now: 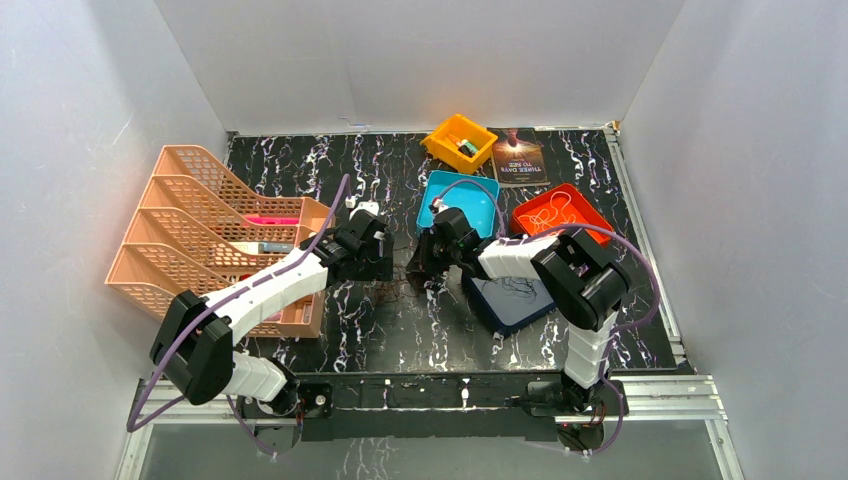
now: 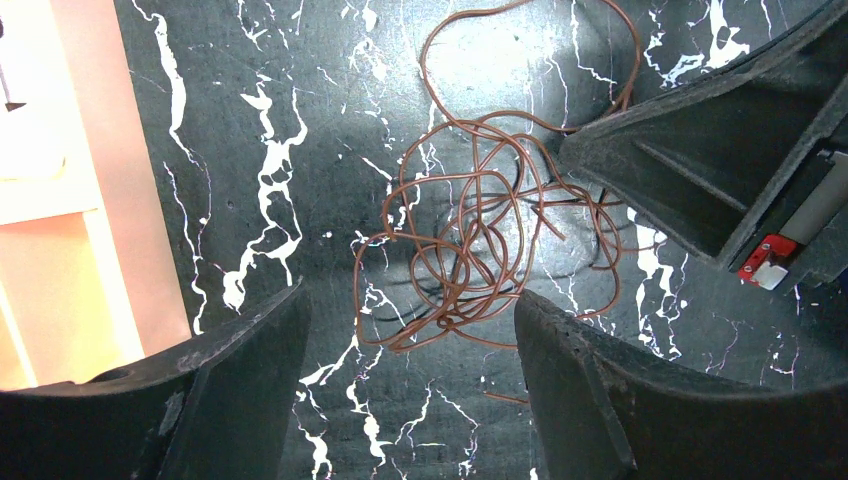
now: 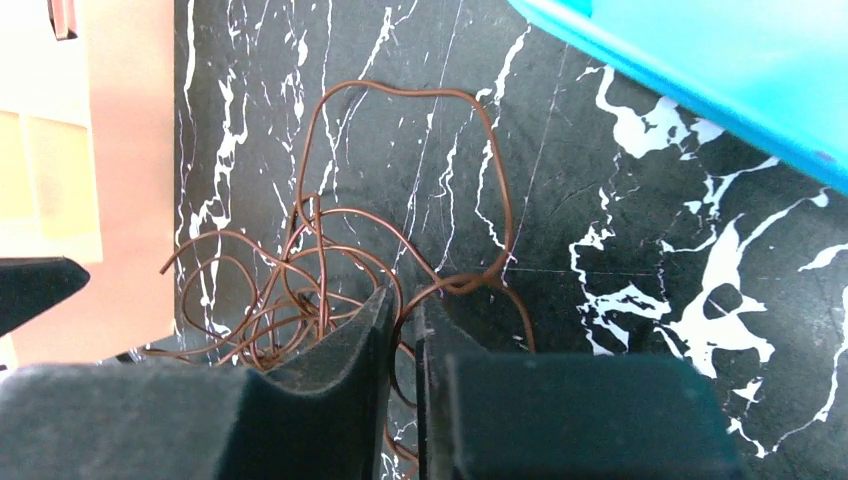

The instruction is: Untangle the cables

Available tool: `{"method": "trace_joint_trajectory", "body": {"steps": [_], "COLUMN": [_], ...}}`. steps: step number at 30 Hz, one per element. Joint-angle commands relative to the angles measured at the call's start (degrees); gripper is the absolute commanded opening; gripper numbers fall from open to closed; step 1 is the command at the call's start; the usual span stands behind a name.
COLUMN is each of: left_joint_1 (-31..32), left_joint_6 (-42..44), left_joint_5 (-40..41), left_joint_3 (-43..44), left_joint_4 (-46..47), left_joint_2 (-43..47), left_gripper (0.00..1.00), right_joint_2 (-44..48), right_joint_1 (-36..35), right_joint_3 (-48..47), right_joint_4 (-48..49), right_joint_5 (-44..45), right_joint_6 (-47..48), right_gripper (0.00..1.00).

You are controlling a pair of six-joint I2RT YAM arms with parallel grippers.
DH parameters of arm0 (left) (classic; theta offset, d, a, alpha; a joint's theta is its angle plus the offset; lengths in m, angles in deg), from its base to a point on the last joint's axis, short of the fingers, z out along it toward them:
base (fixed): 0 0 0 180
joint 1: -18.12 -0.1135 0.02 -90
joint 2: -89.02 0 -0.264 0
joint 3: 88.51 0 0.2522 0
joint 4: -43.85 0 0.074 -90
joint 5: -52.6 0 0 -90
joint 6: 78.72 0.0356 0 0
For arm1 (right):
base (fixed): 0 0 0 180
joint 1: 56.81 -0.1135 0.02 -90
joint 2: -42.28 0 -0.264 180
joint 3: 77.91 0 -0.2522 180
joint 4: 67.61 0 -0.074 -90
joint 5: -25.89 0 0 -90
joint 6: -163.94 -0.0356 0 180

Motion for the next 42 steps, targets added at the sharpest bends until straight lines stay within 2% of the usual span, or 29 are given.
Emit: {"method": "trace_joint_trajectory", "body": {"steps": [1,5,12,21,28,32,42], "left_joint_1": [0.0,-0.1,0.0,-0.3,-0.3,-0.4,-0.3], "left_joint_6": [0.4,1.2,2.2,6.2,12.4,15.1,18.2], "left_joint_5": [1.4,2.3,2.1,-1.7,-9.8,-12.1,-20.7], "left_joint_3": [-0.3,-0.5,-5.0,-13.4,-23.9,-27.7,-25.8], "left_joint_4": [-0.3,0.6,8.3,22.5,42.8,51.7,60.8], "left_joint_2": [2.4,4.4,14.7,27.2,34.8,35.6,30.3], "left_gripper": [0.73,0.73,0.74,0.78,0.8,0.8,0.78], "right_joint_2": [0.7,4.3,14.0,19.4,21.2,21.9,23.0], "right_joint_1": [-0.4,-0.4,-0.4,-0.4,-0.3,-0.3,-0.2], "right_joint_3": [-2.4,-1.8,-3.1,-8.2,-13.7,-15.7,-18.2], "right_joint_4": [2.0,2.3,-1.3,-7.7,-10.7,-10.2,-10.2], "right_joint_5": [2.1,1.3,1.5,-0.8,-6.0,-9.1,-10.6], "right_joint_6": [2.7,5.5,10.4,13.1,12.5,10.2,5.6], "right_gripper": [0.15,0.0,0.0,0.0,0.0,0.0,0.0]}}
